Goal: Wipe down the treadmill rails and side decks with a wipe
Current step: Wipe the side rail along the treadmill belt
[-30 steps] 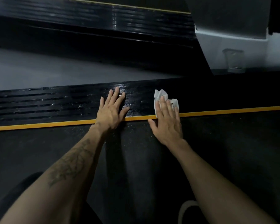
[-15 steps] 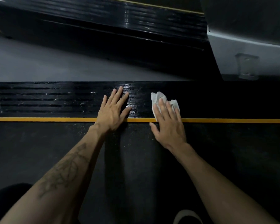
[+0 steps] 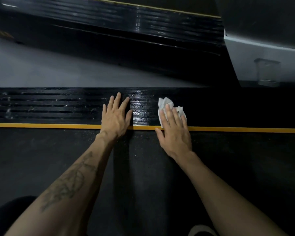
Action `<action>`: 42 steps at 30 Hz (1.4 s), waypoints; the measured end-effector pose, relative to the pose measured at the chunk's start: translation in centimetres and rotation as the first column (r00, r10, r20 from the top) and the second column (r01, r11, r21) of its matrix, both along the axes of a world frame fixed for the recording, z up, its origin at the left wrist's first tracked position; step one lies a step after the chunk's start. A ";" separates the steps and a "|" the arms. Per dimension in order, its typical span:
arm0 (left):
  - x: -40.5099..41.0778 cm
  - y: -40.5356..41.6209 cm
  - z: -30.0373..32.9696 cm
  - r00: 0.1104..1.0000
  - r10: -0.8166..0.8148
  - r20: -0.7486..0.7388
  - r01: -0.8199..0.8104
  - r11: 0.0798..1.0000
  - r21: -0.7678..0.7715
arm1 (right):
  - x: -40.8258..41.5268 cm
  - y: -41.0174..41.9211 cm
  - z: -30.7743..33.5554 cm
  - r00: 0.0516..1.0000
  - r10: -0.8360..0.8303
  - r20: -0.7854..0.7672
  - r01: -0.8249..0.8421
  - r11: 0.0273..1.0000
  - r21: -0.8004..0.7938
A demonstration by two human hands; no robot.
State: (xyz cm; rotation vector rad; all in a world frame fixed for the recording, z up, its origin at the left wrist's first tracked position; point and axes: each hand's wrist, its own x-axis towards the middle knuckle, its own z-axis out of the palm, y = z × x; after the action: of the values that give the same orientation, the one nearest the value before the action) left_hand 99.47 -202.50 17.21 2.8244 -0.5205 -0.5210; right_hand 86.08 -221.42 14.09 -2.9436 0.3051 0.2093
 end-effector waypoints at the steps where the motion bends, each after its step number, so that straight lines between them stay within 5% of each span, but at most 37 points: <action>1: -0.1 -0.1 -0.1 1.000 0.003 0.007 -0.003 1.000 0.002 | 0.8 1.2 0.2 0.999 -0.035 -0.024 0.035 0.999 0.010; 9: -0.7 0.2 -1.3 0.997 0.008 0.074 -0.008 1.000 0.001 | -1.0 2.3 -0.2 0.968 0.252 0.002 -0.252 0.967 0.033; 16: -0.8 -0.1 -1.3 0.997 0.028 0.068 -0.027 1.000 -0.009 | 2.4 1.5 0.7 0.995 -0.048 -0.086 0.054 0.996 0.073; 22: -1.1 0.0 -1.4 0.997 0.022 0.077 -0.023 1.000 0.002 | 1.4 2.9 0.9 0.983 0.178 -0.031 -0.173 0.977 0.124; 31: -1.2 -0.1 -2.5 0.999 0.005 0.054 -0.008 0.998 0.056 | 4.3 0.6 1.0 0.995 -0.053 -0.080 0.058 0.996 0.067; 38: -1.2 -0.1 -2.9 0.998 0.007 0.063 -0.011 0.998 0.067 | 1.7 0.1 0.5 0.969 0.247 -0.001 -0.246 0.964 0.105; 42: -1.3 -0.1 -2.9 0.997 -0.009 0.077 0.002 0.996 0.090 | 1.7 -3.3 0.2 0.987 0.156 -0.030 -0.156 0.988 0.023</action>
State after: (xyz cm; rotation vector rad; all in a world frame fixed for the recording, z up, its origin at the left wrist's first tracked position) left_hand 98.20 -202.57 14.27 2.9396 -0.5326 -0.4477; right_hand 87.76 -224.74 14.33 -2.9469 0.0753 0.2779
